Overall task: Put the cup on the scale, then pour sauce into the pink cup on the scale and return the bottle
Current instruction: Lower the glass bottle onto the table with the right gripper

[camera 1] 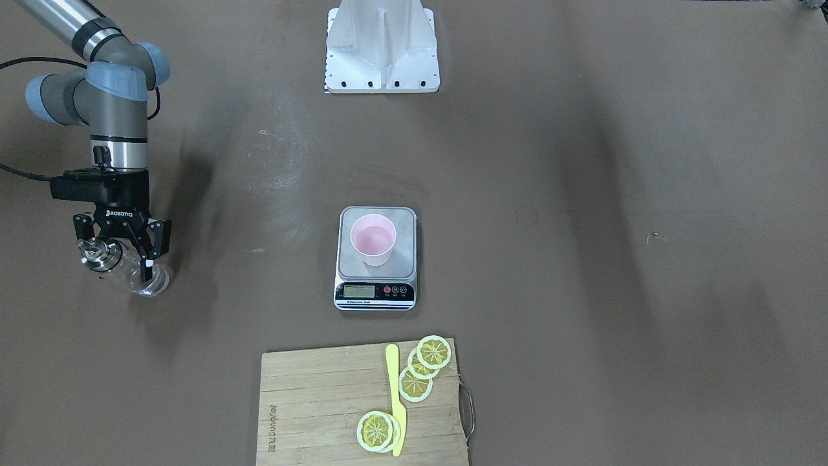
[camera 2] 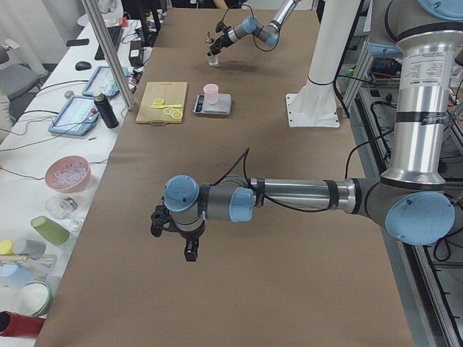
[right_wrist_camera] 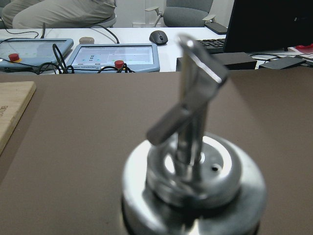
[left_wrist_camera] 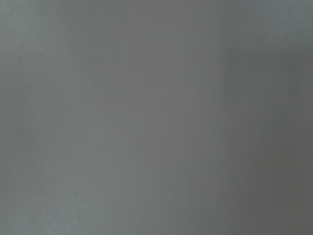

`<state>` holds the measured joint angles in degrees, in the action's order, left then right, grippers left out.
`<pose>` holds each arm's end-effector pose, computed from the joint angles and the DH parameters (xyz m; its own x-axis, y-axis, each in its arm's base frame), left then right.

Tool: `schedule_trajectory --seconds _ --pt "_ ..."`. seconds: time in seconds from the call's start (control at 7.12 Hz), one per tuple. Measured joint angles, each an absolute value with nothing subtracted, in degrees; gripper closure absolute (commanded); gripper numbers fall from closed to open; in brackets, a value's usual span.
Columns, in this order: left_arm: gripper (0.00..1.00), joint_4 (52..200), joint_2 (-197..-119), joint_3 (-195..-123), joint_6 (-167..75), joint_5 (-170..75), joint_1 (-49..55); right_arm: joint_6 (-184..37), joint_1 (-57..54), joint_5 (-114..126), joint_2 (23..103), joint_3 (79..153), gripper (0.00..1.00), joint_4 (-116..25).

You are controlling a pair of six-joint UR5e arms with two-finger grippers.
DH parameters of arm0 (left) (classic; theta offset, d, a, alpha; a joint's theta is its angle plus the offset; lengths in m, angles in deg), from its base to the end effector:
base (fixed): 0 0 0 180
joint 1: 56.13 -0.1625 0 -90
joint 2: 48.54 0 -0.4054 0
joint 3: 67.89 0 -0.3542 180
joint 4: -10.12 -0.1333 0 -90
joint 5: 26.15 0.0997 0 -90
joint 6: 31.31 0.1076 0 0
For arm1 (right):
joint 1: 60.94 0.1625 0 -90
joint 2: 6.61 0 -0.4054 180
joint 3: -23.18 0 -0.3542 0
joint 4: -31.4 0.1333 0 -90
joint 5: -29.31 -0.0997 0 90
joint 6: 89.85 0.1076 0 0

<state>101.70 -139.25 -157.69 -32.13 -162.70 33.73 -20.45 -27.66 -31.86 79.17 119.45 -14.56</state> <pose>-0.0541 -0.4617 0.6350 0.6876 0.0139 -0.7259 0.0074 0.9996 0.0261 -0.3270 -0.4362 0.4758 0.7387 0.1162 0.6639 -0.5866 0.5959 0.5485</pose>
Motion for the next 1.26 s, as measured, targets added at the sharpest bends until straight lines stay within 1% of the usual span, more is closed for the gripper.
schedule_trajectory --seconds 0.28,0.42,0.7,0.84,1.26 --pt "0.02 101.70 -139.17 -157.76 -32.11 -162.73 33.77 -20.83 -27.77 -31.92 79.22 119.35 0.80 -14.51" --pt "0.02 101.70 -139.16 -157.78 -32.05 -162.72 33.77 -21.07 -27.80 -31.94 79.23 119.34 0.64 -14.50" --pt "0.02 101.70 -139.16 -157.75 -32.02 -162.66 33.78 -21.26 -27.80 -32.17 79.15 119.59 0.17 -14.55" --pt "0.02 101.70 -139.15 -157.68 -31.99 -162.63 33.77 -21.28 -27.80 -32.38 79.13 119.77 0.00 -14.55" --pt "0.02 101.70 -139.15 -157.62 -32.12 -162.64 33.70 -21.29 -27.74 -32.92 79.15 120.34 0.00 -14.48"
